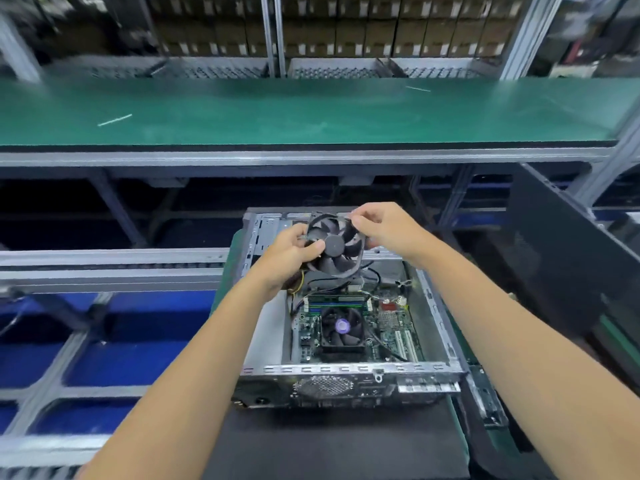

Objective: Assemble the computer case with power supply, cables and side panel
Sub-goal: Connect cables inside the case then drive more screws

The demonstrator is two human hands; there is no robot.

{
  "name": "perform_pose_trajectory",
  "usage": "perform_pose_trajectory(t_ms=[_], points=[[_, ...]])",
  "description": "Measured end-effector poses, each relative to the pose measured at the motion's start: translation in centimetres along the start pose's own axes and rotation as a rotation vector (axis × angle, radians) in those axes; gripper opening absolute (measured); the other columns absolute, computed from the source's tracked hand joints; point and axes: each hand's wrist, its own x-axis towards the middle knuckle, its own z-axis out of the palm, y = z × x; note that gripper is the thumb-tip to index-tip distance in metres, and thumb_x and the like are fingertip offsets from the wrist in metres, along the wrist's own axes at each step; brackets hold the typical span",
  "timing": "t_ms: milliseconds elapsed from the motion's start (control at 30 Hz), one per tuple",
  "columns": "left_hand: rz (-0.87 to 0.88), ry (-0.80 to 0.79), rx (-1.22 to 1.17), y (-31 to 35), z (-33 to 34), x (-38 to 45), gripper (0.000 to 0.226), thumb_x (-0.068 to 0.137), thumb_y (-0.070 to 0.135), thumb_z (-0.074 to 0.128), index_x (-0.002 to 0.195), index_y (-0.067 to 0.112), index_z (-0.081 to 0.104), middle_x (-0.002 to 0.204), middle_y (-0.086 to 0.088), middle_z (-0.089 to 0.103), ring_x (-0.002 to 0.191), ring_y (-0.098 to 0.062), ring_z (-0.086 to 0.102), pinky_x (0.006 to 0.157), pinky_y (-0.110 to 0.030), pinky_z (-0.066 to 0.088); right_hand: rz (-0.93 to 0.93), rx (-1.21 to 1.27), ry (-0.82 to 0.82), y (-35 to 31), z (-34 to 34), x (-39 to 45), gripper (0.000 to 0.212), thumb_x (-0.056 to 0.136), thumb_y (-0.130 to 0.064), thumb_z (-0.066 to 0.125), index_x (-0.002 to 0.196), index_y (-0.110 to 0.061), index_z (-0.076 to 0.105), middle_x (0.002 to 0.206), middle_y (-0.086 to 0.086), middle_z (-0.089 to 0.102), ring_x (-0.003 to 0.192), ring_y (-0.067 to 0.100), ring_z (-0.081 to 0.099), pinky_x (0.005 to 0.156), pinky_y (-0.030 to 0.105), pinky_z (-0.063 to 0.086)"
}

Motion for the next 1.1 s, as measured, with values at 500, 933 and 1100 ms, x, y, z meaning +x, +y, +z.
perform_pose_trajectory(t_ms=[500, 933, 1100], points=[[0.054, -0.023, 0.11, 0.3, -0.3, -1.9, 0.031, 0.076, 0.028, 0.076, 0.098, 0.009, 0.063, 0.085, -0.008, 0.061, 0.079, -0.022, 0.055, 0.076, -0.038, 0.043, -0.196, -0.136, -0.094, 0.5, 0.7, -1.4, 0.02, 0.094, -0.011, 0.065, 0.106, -0.026, 0.07, 0.1, -0.013, 0.066, 0.09, -0.001, 0.06, 0.076, 0.006, 0.042], [0.216, -0.021, 0.212, 0.0, 0.7, -0.4, 0.036, 0.072, 0.0, 0.079, 0.093, 0.028, 0.073, 0.112, 0.018, 0.065, 0.109, -0.005, 0.058, 0.099, -0.029, 0.043, -0.099, 0.071, -0.152, 2.7, -1.3, -1.5, 0.045, 0.077, -0.033, 0.081, 0.119, -0.04, 0.064, 0.127, -0.009, 0.056, 0.116, -0.002, 0.051, 0.097, 0.029, 0.047], [0.334, 0.049, 0.428, -0.3, 0.7, -0.4, 0.037, 0.071, 0.004, 0.081, 0.086, 0.037, 0.071, 0.127, 0.015, 0.056, 0.125, -0.001, 0.04, 0.102, -0.018, 0.026, 0.086, 0.181, -0.067, 3.9, -1.6, -0.8, 0.036, 0.086, -0.05, 0.067, 0.119, -0.044, 0.055, 0.13, -0.015, 0.047, 0.127, 0.008, 0.045, 0.095, 0.03, 0.036]])
